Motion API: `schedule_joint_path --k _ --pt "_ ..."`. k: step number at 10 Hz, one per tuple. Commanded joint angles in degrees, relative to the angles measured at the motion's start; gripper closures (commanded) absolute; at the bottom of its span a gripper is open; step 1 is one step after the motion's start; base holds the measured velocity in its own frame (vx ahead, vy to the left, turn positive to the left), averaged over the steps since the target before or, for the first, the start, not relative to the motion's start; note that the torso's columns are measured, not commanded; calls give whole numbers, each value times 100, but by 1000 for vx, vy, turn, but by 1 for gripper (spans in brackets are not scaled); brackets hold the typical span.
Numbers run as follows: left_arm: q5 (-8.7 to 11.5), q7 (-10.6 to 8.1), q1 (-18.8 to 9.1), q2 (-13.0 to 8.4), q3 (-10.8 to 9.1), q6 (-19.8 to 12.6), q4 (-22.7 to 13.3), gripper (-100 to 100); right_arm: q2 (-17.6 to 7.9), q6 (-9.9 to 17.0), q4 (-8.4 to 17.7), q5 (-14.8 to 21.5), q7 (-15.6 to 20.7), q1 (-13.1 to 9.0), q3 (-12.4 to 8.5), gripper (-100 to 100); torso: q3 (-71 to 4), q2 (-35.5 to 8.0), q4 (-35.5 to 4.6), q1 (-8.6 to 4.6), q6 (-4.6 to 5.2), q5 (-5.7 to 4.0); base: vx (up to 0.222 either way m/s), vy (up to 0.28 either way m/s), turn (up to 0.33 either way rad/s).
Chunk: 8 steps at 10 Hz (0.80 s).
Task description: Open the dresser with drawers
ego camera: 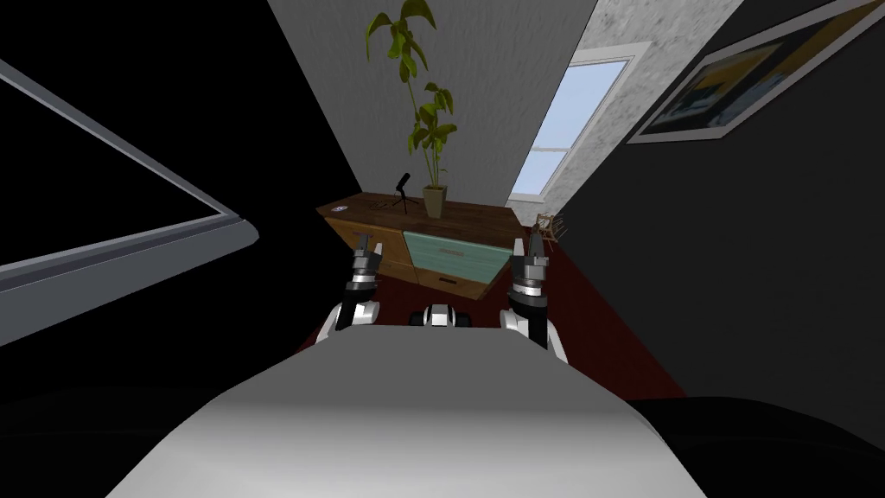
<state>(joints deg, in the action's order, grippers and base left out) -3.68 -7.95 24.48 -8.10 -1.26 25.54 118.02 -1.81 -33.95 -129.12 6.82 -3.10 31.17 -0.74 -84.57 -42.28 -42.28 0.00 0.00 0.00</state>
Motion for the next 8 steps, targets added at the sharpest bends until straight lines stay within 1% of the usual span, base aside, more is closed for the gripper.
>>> schedule_joint_path --k 1,8 --pt "-16 36 -86 -43 86 26 -384 -100 0 0 0 0 0 0 0 0 0 1 0 -3 0 -1 36 -43 -57" --pt "-53 112 -331 -19 278 47 -1258 -100 0 0 0 0 0 0 0 0 0 -1 0 2 0 0 30 -31 -48"
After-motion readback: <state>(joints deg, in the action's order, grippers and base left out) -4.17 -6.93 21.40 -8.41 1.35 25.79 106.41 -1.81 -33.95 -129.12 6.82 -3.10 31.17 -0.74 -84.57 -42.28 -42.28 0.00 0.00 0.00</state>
